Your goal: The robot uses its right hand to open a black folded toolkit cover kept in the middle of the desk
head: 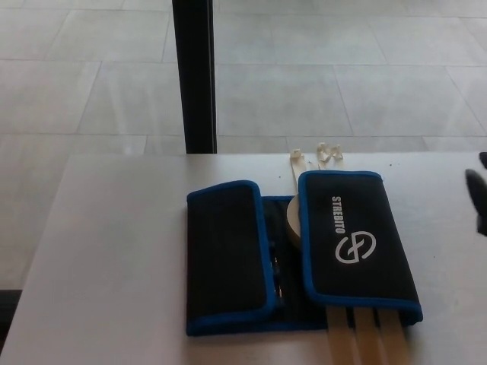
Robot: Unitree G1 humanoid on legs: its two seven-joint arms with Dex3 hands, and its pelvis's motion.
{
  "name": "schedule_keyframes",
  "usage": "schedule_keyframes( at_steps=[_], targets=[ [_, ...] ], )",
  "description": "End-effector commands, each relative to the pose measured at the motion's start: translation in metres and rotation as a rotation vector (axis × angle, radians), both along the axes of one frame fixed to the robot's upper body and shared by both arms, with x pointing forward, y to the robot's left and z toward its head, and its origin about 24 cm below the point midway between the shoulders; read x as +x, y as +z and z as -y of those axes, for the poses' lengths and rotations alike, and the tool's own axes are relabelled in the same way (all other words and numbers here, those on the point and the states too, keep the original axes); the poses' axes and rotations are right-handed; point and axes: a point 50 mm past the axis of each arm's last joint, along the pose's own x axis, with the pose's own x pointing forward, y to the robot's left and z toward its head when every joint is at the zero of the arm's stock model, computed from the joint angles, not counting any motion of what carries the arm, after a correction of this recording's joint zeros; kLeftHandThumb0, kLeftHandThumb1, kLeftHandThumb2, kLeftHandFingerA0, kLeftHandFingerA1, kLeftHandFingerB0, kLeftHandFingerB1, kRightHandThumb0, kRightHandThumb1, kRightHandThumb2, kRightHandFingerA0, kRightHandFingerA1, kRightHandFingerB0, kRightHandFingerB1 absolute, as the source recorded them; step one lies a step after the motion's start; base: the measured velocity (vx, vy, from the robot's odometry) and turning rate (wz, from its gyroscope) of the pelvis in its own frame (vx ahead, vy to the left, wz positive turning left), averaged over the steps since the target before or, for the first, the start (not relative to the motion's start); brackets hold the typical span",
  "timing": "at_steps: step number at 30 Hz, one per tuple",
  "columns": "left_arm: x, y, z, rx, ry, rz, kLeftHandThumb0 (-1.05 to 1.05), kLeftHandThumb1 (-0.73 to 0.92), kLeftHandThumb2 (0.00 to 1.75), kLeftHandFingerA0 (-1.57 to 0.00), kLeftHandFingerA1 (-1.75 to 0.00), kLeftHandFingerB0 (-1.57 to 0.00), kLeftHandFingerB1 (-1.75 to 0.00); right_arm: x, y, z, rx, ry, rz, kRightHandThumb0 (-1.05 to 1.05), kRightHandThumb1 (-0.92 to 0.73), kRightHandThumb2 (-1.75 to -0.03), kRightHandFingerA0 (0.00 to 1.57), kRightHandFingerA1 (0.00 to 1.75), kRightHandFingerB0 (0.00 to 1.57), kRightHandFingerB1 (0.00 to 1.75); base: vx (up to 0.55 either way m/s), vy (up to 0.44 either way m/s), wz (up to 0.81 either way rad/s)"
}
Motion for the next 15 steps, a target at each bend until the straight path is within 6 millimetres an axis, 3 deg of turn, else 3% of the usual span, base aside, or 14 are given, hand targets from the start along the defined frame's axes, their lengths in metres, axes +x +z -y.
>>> schedule_keyframes(
  at_steps=[1, 2, 3, 4, 5, 7, 8, 9, 10, 12, 13, 14, 15],
  targets=[
    [-0.002, 0.008, -0.01, 0.023, 0.035, -0.022, -1.03, 0.3, 1.35, -1.21, -1.68, -0.63, -1.34, -0.016, -0.04, -0.058, -0.386, 0.332, -0.053, -0.53, -0.55, -0.58, 0.54, 0.45, 0.5, 0.36, 0.0, 0.0, 0.0],
    [-0.002, 0.008, -0.01, 0.023, 0.035, -0.021, -1.03, 0.3, 1.35, -1.21, -1.68, -0.63, -1.34, -0.016, -0.041, -0.059, -0.388, 0.336, -0.054, -0.53, -0.55, -0.58, 0.54, 0.45, 0.5, 0.36, 0.0, 0.0, 0.0],
    [-0.002, 0.008, -0.01, 0.016, 0.03, -0.017, -1.03, 0.3, 1.37, -0.49, -1.74, -0.41, -1.6, -0.017, -0.044, -0.062, -0.454, 0.361, -0.073, -0.55, -0.58, -0.59, 0.52, 0.44, 0.46, 0.35, 0.0, 0.0, 0.0],
    [-0.002, 0.008, -0.01, 0.01, 0.031, -0.012, -1.05, 0.27, 1.36, -1.13, -1.67, -0.57, -1.34, -0.017, -0.046, -0.063, -0.455, 0.376, -0.073, -0.53, -0.57, -0.59, 0.52, 0.45, 0.47, 0.35, 0.0, 0.0, 0.0],
    [-0.001, 0.008, -0.01, 0.011, 0.03, -0.011, -1.02, 0.32, 1.33, -0.52, -1.7, -0.36, -1.68, -0.018, -0.048, -0.064, -0.477, 0.381, -0.08, -0.55, -0.59, -0.59, 0.52, 0.45, 0.46, 0.35, 0.0, 0.0, 0.0],
    [-0.001, 0.009, -0.01, 0.023, 0.013, -0.031, -1.04, 0.3, 1.35, -0.54, -1.73, -0.43, -1.55, -0.017, -0.05, -0.064, -0.486, 0.384, -0.085, -0.54, -0.6, -0.59, 0.53, 0.46, 0.47, 0.35, 0.0, 0.0, 0.0],
    [0.0, 0.009, -0.01, 0.025, 0.011, -0.032, -1.03, 0.33, 1.36, -1.26, -1.7, -0.57, -1.3, -0.015, -0.051, -0.064, -0.494, 0.382, -0.092, -0.55, -0.6, -0.59, 0.52, 0.47, 0.46, 0.35, 0.0, 0.0, 0.0],
    [0.0, 0.009, -0.01, 0.025, 0.011, -0.031, -1.03, 0.33, 1.36, -1.26, -1.7, -0.57, -1.3, -0.015, -0.052, -0.064, -0.496, 0.382, -0.094, -0.55, -0.6, -0.59, 0.52, 0.47, 0.46, 0.35, 0.0, 0.0, 0.0],
    [0.0, 0.009, -0.01, 0.018, 0.022, -0.024, -1.04, 0.33, 1.31, -0.58, -1.72, -0.3, -1.66, -0.014, -0.054, -0.065, -0.474, 0.399, -0.11, -0.5, -0.6, -0.58, 0.49, 0.48, 0.46, 0.35, 0.0, 0.0, 0.0],
    [0.0, 0.009, -0.01, 0.016, 0.026, -0.022, -1.04, 0.33, 1.31, -0.58, -1.72, -0.3, -1.66, -0.013, -0.055, -0.065, -0.466, 0.407, -0.116, -0.5, -0.6, -0.58, 0.49, 0.48, 0.46, 0.35, 0.0, 0.0, 0.0],
    [0.0, 0.009, -0.01, 0.016, 0.034, -0.017, -1.05, 0.28, 1.36, -0.54, -1.74, -0.44, -1.6, -0.013, -0.055, -0.065, -0.482, 0.411, -0.119, -0.5, -0.6, -0.59, 0.49, 0.47, 0.45, 0.36, 0.0, 0.0, 0.0],
    [0.002, 0.01, -0.01, 0.023, 0.023, -0.026, -1.05, 0.28, 1.35, -1.22, -1.7, -0.47, -1.26, -0.013, -0.056, -0.064, -0.494, 0.425, -0.126, -0.48, -0.6, -0.58, 0.47, 0.48, 0.46, 0.36, 0.0, 0.0, 0.0],
    [0.001, 0.01, -0.01, 0.025, 0.025, -0.03, -1.03, 0.3, 1.35, -1.24, -1.7, -0.44, -1.23, -0.013, -0.056, -0.063, -0.539, 0.43, -0.121, -0.49, -0.6, -0.58, 0.47, 0.49, 0.46, 0.37, 0.0, 0.0, 0.0]
  ],
)
